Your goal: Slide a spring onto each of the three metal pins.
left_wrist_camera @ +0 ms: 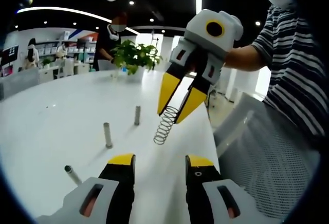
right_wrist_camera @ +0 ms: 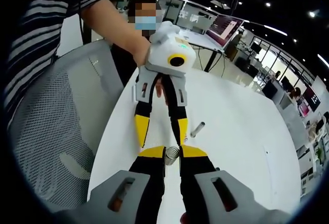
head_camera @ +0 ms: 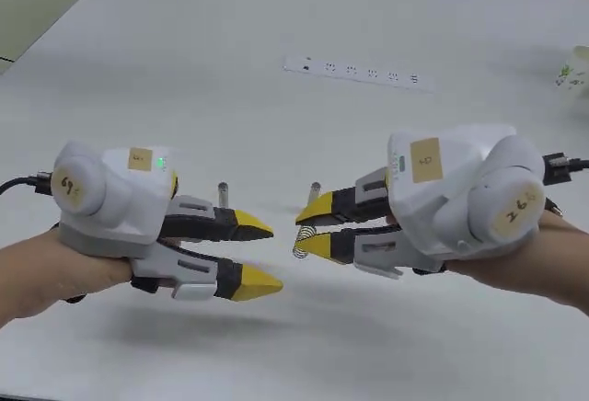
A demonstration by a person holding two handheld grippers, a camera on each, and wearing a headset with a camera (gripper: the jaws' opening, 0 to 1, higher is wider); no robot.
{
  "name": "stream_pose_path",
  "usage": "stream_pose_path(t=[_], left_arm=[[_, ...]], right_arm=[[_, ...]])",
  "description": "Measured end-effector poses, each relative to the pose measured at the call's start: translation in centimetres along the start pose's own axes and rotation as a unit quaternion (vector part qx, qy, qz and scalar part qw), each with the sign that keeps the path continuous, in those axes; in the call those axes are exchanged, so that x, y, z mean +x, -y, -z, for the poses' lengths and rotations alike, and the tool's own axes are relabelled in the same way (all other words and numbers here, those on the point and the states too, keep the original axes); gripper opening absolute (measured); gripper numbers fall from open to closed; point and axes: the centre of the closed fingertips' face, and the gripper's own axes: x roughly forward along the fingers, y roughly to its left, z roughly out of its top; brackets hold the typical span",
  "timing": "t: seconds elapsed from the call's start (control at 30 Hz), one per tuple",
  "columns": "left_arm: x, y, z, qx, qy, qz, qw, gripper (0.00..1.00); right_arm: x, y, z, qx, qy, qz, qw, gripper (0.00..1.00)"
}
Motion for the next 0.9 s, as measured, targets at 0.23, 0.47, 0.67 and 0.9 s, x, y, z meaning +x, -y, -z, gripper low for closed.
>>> stream_pose_path(t=[0.23, 0.47, 0.67, 0.9], left_arm=[[-0.9, -0.3, 0.4, -0.011, 0.004, -0.012, 0.9999, 0.40], [-2.0, -1.1, 0.6, -0.022, 0.011, -0.034, 0.9991, 0.47], [-2.9, -1.5, 0.6, -0.027, 0.017, -0.048, 0.9983, 0.53], [-4.0, -1.6, 1.0, -0.035, 0.020, -0.056, 0.9976, 0.58]], right_arm=[[-0.3, 0.4, 0.3, 0.002, -0.002, 0.008, 1.0000, 0.07], [-0.4, 0.6, 0.6, 0.006, -0.005, 0.013, 0.9999, 0.07], [-0.3, 0.6, 0.7, 0.006, -0.005, 0.013, 0.9999, 0.07], [-0.4, 1.0, 0.5, 0.008, -0.003, 0.018, 0.9998, 0.07]])
